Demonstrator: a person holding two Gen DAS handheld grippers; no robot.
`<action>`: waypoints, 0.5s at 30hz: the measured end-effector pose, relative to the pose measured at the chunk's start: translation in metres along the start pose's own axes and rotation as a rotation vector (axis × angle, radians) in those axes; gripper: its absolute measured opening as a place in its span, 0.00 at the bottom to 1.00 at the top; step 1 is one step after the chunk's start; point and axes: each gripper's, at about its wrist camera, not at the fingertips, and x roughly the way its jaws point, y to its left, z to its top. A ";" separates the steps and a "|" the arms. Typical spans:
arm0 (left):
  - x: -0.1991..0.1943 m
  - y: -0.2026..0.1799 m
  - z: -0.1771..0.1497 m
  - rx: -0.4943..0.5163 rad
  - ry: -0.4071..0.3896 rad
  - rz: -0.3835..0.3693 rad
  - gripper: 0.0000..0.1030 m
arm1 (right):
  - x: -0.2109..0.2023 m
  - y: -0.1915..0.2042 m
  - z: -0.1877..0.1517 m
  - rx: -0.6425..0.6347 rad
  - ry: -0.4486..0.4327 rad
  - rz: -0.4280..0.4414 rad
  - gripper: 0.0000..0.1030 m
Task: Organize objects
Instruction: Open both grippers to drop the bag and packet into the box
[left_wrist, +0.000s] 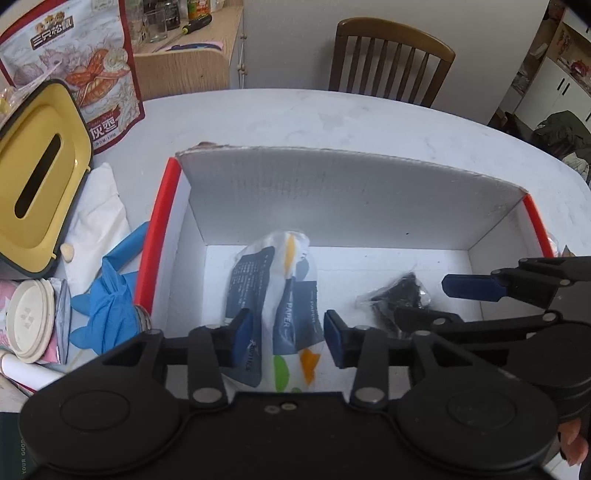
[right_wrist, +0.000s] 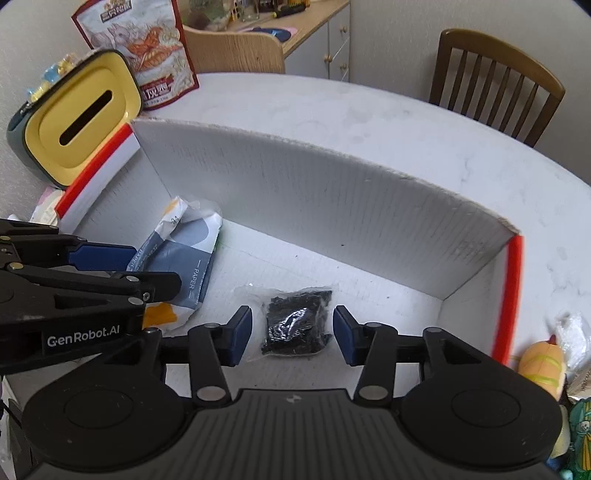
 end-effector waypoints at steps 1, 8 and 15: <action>-0.002 -0.001 -0.001 0.000 -0.004 -0.005 0.45 | -0.003 -0.002 0.000 0.006 -0.003 0.002 0.46; -0.030 -0.007 -0.004 0.020 -0.062 -0.014 0.61 | -0.040 -0.012 -0.008 0.009 -0.067 0.030 0.48; -0.067 -0.018 -0.011 0.033 -0.128 -0.044 0.67 | -0.083 -0.015 -0.019 0.024 -0.144 0.066 0.50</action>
